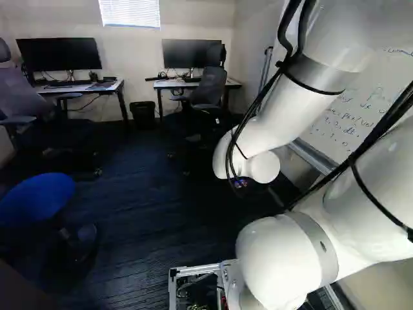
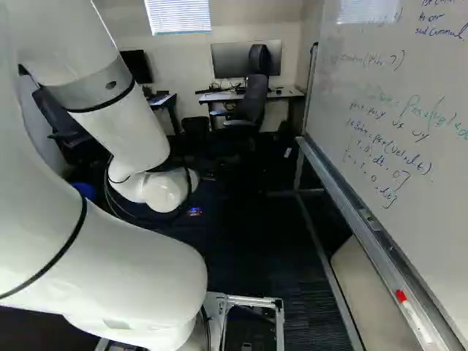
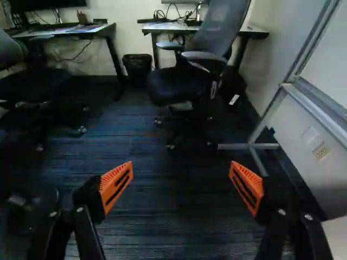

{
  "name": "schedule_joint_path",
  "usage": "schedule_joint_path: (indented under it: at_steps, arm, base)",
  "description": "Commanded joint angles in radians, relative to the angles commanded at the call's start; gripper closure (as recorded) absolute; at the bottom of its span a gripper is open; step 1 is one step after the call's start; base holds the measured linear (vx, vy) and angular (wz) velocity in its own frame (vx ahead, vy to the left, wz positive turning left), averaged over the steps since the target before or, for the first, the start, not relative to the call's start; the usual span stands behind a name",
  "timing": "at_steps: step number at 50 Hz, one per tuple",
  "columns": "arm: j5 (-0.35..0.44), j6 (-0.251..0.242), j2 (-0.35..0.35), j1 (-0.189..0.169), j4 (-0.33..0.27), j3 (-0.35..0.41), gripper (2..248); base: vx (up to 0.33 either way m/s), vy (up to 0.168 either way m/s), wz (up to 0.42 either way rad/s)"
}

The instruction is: Open the door and move inside

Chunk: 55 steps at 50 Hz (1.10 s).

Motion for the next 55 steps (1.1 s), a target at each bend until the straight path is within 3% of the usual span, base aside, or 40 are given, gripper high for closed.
schedule_joint_path:
  at_steps: [25,55]
  arm:
    - [0.012,0.0,0.004,-0.01,0.0,0.005,3]
    - [0.096,0.0,0.032,-0.078,0.0,0.044,3]
  base:
    - [-0.001,0.0,0.0]
    - [0.0,0.0,0.0]
